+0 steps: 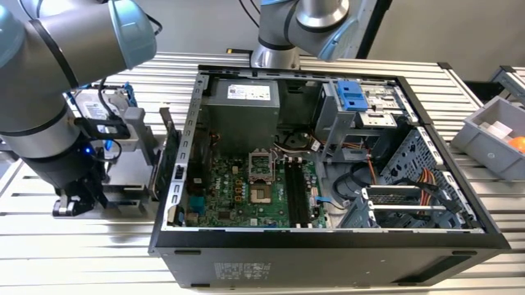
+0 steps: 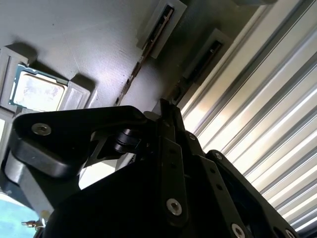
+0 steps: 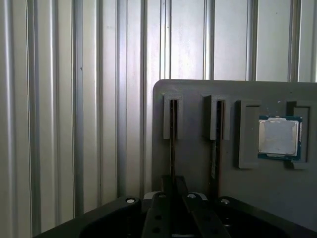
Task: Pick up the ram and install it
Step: 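Pick up the ram and move it above insertion slot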
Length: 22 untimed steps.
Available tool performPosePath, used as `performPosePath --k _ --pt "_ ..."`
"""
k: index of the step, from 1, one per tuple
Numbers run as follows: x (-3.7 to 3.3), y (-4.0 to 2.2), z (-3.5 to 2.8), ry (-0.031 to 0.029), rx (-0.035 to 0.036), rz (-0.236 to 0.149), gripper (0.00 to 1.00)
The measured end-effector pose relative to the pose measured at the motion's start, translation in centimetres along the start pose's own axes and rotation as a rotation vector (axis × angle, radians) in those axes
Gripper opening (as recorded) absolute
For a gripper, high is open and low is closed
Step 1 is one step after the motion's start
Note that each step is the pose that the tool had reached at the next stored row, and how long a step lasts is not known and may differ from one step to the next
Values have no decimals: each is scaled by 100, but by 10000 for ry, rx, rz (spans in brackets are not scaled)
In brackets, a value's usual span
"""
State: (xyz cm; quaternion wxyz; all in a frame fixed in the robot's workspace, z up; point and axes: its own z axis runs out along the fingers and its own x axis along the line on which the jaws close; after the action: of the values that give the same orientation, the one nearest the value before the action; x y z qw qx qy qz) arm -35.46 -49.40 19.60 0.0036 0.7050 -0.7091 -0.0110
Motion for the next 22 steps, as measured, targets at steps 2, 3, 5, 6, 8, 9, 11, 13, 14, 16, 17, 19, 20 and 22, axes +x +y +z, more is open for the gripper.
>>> performPosePath --k 2,3,5,6,8,9,11,13,14,16,17,19,20,22 --pt "0 0 -12 -2 1 0 0" --pt "0 1 -22 -1 0 0 0" --pt "0 1 -42 -1 0 0 0" --pt "0 1 -53 -1 0 0 0" --pt "-1 2 -77 0 -1 1 0" --pt "-1 2 -88 0 0 0 0" --pt "-1 2 -110 -1 0 0 0" --pt "-1 2 -126 -1 0 -2 0" --pt "-1 1 -129 -3 2 -2 0" --pt "-1 1 -130 -3 3 -1 0" --pt "-1 3 -130 -1 2 1 0" --pt "-1 3 -131 1 0 1 0" --pt "-1 3 -133 2 -1 2 0" --pt "-1 4 -151 4 -4 2 0"
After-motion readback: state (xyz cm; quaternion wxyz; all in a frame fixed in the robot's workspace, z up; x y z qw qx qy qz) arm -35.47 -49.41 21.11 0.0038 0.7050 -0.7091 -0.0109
